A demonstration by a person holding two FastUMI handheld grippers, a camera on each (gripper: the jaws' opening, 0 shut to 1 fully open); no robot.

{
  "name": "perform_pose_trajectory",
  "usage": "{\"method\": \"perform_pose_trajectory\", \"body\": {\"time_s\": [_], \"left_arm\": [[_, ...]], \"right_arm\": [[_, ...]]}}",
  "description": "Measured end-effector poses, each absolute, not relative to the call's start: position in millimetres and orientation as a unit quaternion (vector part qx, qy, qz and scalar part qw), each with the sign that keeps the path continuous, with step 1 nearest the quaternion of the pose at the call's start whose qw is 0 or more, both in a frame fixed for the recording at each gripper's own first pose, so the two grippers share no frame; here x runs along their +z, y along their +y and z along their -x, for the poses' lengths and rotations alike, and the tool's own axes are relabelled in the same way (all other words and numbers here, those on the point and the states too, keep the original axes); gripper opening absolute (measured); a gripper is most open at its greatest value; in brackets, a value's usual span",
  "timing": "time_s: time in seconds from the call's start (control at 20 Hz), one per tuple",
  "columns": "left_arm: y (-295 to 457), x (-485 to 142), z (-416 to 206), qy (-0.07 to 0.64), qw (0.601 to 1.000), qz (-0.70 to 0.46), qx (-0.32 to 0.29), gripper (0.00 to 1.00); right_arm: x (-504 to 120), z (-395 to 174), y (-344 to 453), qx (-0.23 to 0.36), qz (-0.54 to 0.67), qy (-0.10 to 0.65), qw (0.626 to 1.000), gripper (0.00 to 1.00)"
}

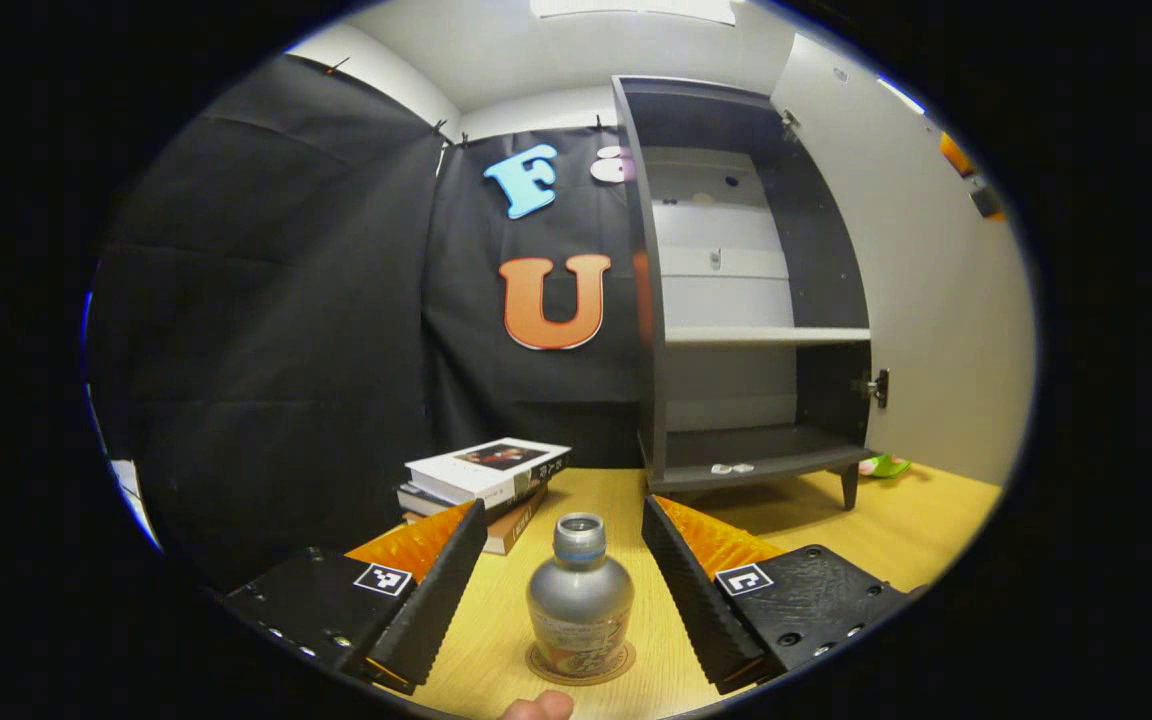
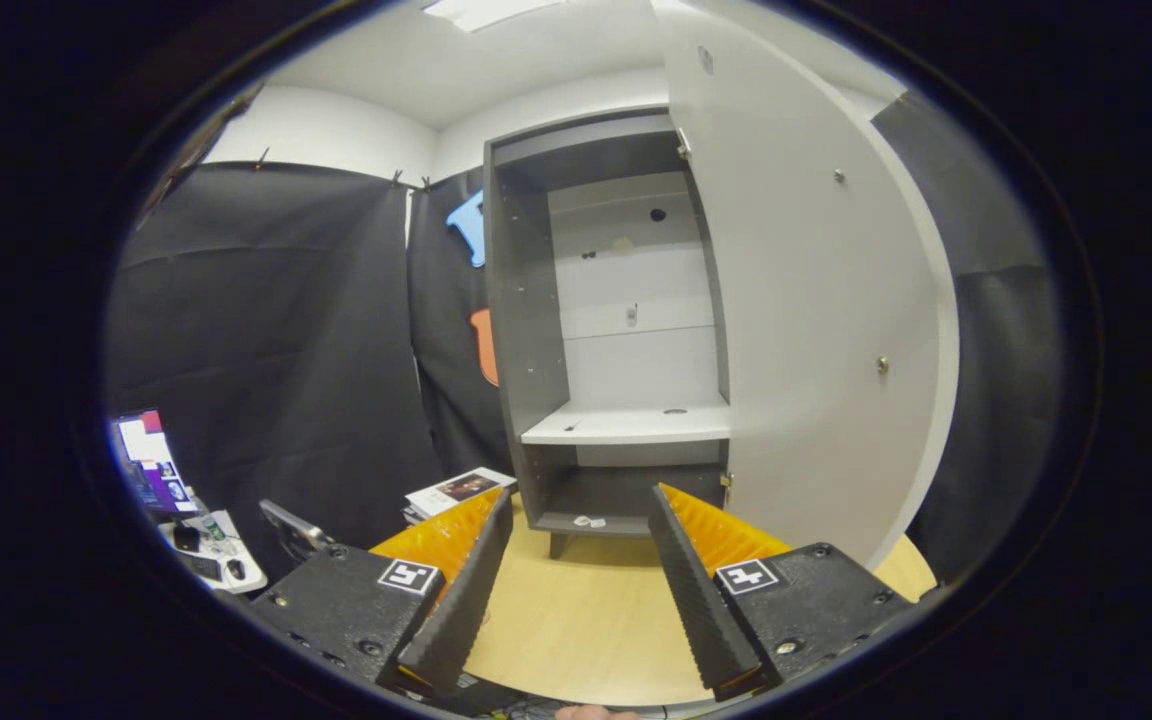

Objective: Open the cabinet door with the right hand, grasp the bottle in the cabinet with the left hand and place it on the coaster, then close the cabinet door with the right hand.

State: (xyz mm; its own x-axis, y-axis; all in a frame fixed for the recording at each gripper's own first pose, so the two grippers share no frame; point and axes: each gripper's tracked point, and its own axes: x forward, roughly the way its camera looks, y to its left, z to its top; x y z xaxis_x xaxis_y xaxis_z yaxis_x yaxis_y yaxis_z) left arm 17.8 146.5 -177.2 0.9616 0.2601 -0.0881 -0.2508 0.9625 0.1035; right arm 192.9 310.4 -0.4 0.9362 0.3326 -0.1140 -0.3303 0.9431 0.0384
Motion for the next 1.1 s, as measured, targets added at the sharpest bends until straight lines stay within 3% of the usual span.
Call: {"method": "perform_pose_trajectory", "body": {"time_s": [0.35, 0.6, 1.1], "left_arm": [[109, -81, -18, 0.06, 0.992, -0.048, 0.099, 0.94], [75, -36, -2, 0.046, 0.996, -0.021, 0.07, 0.94], [58, -44, 10, 0.061, 0.996, -0.006, 0.062, 0.94]], "right_arm": [[15, -186, 299, 0.168, -0.006, 0.027, 0.985, 0.87], [19, -174, 261, 0.13, -0.012, 0.019, 0.991, 0.89], [21, -143, 130, 0.002, -0.029, 0.012, 1.0, 0.91]]}}
